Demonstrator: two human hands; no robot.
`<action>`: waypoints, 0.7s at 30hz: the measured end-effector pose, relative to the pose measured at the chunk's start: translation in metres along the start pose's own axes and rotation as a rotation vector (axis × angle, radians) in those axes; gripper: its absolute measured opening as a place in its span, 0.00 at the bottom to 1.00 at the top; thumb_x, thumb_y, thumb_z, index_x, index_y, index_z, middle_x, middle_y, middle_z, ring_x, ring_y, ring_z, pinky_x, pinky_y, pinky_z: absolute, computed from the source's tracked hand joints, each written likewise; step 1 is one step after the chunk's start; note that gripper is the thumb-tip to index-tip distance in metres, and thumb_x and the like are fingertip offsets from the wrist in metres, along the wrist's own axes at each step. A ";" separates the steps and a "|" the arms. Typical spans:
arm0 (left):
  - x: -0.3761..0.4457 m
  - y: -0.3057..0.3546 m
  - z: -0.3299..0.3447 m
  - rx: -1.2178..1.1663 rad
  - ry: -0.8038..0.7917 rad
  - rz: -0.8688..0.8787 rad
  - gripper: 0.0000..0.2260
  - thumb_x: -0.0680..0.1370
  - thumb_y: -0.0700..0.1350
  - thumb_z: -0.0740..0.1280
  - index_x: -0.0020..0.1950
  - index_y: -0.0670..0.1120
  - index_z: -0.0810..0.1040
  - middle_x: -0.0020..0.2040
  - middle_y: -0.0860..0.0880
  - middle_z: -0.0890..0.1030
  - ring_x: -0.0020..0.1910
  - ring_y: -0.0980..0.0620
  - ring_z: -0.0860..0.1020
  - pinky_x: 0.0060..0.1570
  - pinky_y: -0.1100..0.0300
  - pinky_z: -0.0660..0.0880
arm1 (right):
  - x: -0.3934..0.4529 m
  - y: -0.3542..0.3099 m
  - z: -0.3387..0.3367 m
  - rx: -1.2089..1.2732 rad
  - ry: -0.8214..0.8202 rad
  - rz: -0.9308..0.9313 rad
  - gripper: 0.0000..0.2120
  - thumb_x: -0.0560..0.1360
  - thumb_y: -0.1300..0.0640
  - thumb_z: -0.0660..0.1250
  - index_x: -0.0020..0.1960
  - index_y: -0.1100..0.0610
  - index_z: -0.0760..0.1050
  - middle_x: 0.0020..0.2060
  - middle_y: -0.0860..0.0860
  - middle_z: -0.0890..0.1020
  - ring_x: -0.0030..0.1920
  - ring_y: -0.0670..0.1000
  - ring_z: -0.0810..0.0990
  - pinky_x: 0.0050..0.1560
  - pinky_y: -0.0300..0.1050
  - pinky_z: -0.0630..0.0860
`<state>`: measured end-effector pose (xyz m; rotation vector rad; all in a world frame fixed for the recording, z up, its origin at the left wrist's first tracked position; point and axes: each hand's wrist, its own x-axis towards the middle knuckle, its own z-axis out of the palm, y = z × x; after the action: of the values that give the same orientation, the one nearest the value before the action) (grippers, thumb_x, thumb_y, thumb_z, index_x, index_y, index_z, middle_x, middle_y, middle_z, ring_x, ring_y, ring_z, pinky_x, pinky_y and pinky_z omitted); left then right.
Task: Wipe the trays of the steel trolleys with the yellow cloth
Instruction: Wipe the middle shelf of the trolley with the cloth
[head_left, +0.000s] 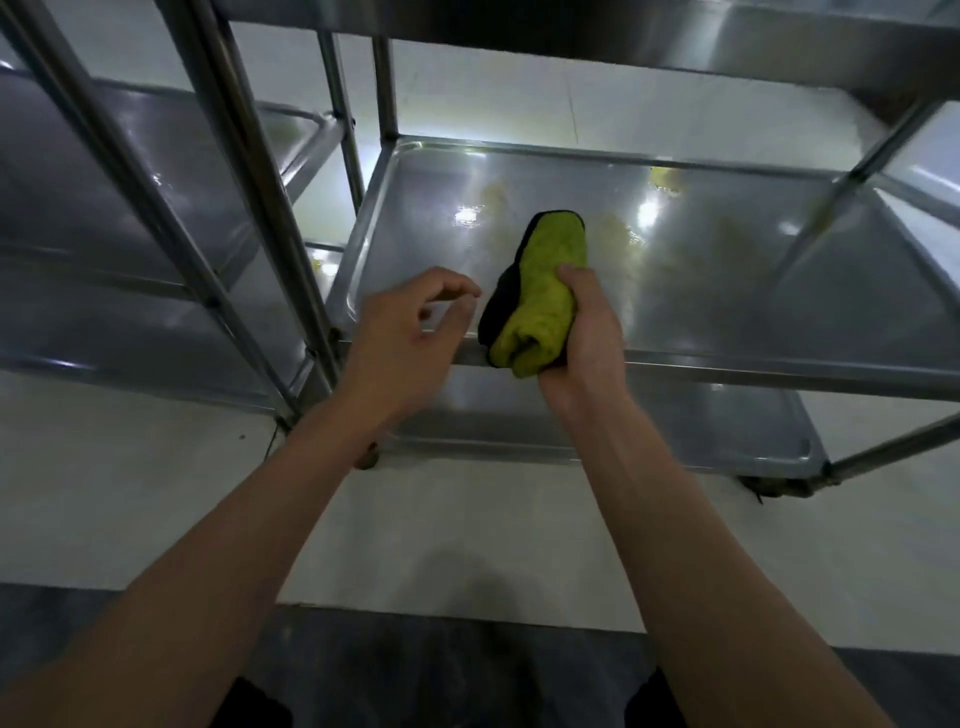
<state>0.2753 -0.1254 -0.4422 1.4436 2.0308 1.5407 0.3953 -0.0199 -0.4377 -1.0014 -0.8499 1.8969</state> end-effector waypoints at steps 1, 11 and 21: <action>0.001 -0.011 -0.002 0.105 -0.001 0.026 0.07 0.82 0.45 0.66 0.56 0.50 0.82 0.52 0.62 0.82 0.54 0.64 0.78 0.59 0.64 0.75 | 0.005 0.002 -0.001 -0.033 -0.002 -0.043 0.16 0.78 0.53 0.66 0.60 0.61 0.80 0.53 0.64 0.84 0.46 0.58 0.82 0.46 0.56 0.79; -0.002 -0.057 -0.019 0.679 -0.136 0.001 0.09 0.80 0.46 0.63 0.52 0.46 0.82 0.51 0.46 0.81 0.49 0.44 0.79 0.49 0.49 0.78 | 0.044 0.022 0.019 -0.965 -0.040 -0.519 0.25 0.80 0.52 0.63 0.76 0.50 0.67 0.58 0.53 0.81 0.55 0.52 0.80 0.56 0.42 0.75; -0.008 -0.073 -0.024 0.746 -0.247 0.019 0.12 0.80 0.43 0.62 0.59 0.47 0.83 0.53 0.47 0.80 0.52 0.44 0.78 0.50 0.47 0.78 | 0.057 0.068 0.027 -1.586 -0.154 -0.721 0.20 0.81 0.44 0.55 0.70 0.45 0.72 0.70 0.49 0.73 0.71 0.54 0.69 0.71 0.63 0.61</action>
<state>0.2225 -0.1440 -0.4946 1.7631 2.5468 0.5500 0.3280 -0.0054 -0.5001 -1.0601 -2.4946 0.4094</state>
